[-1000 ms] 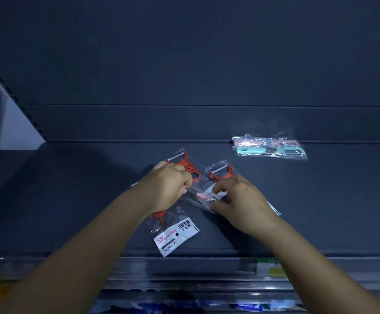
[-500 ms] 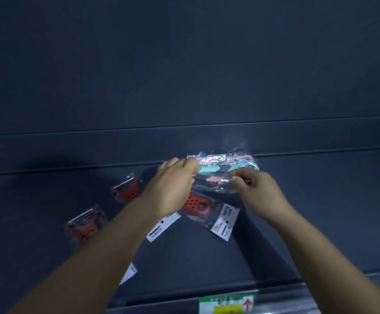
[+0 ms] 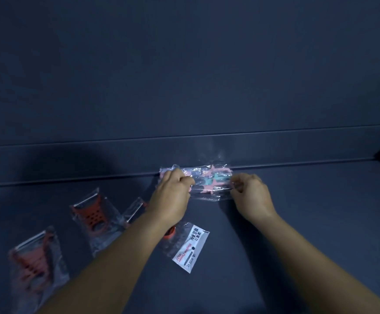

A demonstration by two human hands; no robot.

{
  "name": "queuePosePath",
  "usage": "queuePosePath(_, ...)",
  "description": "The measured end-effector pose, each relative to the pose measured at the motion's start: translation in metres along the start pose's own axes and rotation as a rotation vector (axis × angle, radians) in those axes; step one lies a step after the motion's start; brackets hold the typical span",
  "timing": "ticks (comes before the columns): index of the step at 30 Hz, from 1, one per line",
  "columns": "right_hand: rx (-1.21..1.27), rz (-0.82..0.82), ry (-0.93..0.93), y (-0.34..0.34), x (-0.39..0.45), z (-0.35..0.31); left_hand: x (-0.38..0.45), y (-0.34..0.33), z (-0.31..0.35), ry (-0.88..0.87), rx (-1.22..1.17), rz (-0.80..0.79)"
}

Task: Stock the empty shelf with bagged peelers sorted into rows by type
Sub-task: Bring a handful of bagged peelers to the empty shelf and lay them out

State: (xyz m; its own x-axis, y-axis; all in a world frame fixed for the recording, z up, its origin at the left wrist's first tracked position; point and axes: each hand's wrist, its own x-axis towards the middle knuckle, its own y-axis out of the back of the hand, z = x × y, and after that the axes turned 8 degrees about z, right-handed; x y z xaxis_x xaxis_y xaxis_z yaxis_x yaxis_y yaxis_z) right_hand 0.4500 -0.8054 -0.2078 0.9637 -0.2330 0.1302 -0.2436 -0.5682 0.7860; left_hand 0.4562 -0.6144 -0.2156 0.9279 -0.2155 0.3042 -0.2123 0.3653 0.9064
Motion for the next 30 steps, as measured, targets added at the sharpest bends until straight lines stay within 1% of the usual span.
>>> queuePosePath(3, -0.030, -0.016, 0.004, 0.000, 0.003, -0.002, 0.005, 0.000, 0.001, 0.029, -0.028, -0.001)
queuePosePath(5, -0.059, -0.009, 0.041, 0.001, 0.000, -0.007, 0.005, 0.001, 0.002, 0.038, -0.031, -0.020)
queuePosePath(8, -0.067, -0.018, 0.152, 0.002, -0.009, -0.023, -0.003, 0.011, 0.001, 0.024, 0.011, -0.006)
queuePosePath(11, -0.030, -0.101, 0.305, -0.007, -0.024, -0.047, -0.022, 0.029, -0.007, 0.048, 0.077, -0.014)
queuePosePath(14, -0.003, -0.225, 0.411, -0.023, -0.043, -0.073, -0.047, 0.045, -0.023, 0.131, 0.169, -0.028)
queuePosePath(17, -0.040, -0.315, 0.461, -0.042, -0.062, -0.095, -0.072, 0.055, -0.048, 0.290, 0.272, -0.081)
queuePosePath(20, -0.117, -0.362, 0.459, -0.058, -0.077, -0.110, -0.094, 0.063, -0.071, 0.380, 0.253, -0.157)
queuePosePath(22, -0.150, -0.326, 0.436, -0.067, -0.085, -0.120, -0.106, 0.070, -0.082, 0.374, 0.172, -0.150)
queuePosePath(24, -0.170, -0.294, 0.352, -0.073, -0.090, -0.130, -0.113, 0.078, -0.090, 0.372, 0.111, -0.091)
queuePosePath(26, -0.184, -0.283, 0.241, -0.079, -0.094, -0.138, -0.116, 0.085, -0.096, 0.429, 0.121, -0.061)
queuePosePath(28, -0.195, -0.269, 0.163, -0.083, -0.099, -0.144, -0.116, 0.091, -0.101, 0.504, 0.168, -0.106)
queuePosePath(30, -0.191, -0.238, 0.102, -0.085, -0.103, -0.149, -0.116, 0.096, -0.101, 0.508, 0.154, -0.162)
